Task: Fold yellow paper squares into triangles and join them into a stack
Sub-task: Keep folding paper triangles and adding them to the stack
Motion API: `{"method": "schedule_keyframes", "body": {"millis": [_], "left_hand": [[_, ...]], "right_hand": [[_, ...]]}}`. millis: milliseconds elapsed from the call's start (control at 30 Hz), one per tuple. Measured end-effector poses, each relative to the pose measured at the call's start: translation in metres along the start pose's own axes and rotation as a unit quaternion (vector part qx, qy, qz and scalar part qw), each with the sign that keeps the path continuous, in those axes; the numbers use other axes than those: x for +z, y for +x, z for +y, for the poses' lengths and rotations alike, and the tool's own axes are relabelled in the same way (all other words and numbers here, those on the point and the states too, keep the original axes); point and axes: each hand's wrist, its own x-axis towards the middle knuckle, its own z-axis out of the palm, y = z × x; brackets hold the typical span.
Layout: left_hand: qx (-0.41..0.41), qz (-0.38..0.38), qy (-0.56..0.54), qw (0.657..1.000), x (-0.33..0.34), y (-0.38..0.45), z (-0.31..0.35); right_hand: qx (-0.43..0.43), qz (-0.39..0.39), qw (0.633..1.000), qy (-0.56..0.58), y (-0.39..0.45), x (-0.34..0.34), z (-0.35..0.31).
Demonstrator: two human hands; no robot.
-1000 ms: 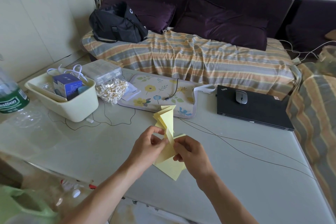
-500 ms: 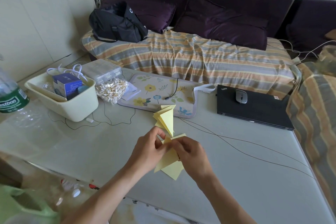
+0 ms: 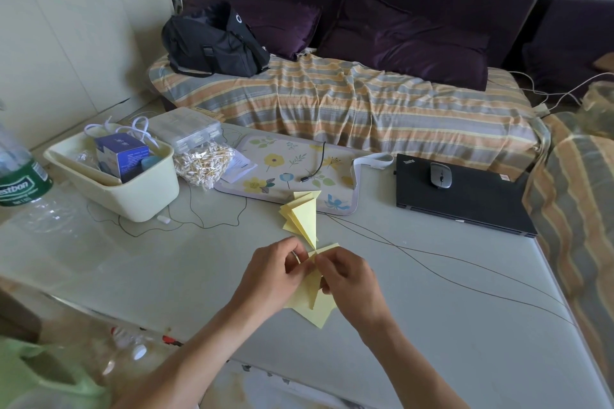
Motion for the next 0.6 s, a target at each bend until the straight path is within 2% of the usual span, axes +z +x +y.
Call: {"method": "schedule_keyframes", "body": {"millis": [133, 367, 467, 600], "left_hand": [[0.021, 0.018, 0.016, 0.999, 0.0000, 0.0014, -0.0050], [0.057, 0.097, 0.141, 0.984, -0.0001, 0.0031, -0.0082], [0.083, 0.080, 0.121, 0.986, 0.0002, 0.0037, -0.0085], [0.061, 0.023, 0.062, 0.996, 0.0009, 0.0011, -0.0046]], "right_hand": [[0.003, -0.001, 1.000, 0.004, 0.0001, -0.0008, 0.0009], [-0.002, 0.007, 1.000, -0.009, 0.0001, -0.0015, 0.0015], [-0.008, 0.011, 1.000, -0.010, 0.0002, -0.0011, 0.0015], [-0.013, 0.021, 1.000, -0.010, 0.0010, -0.0010, 0.0029]]}}
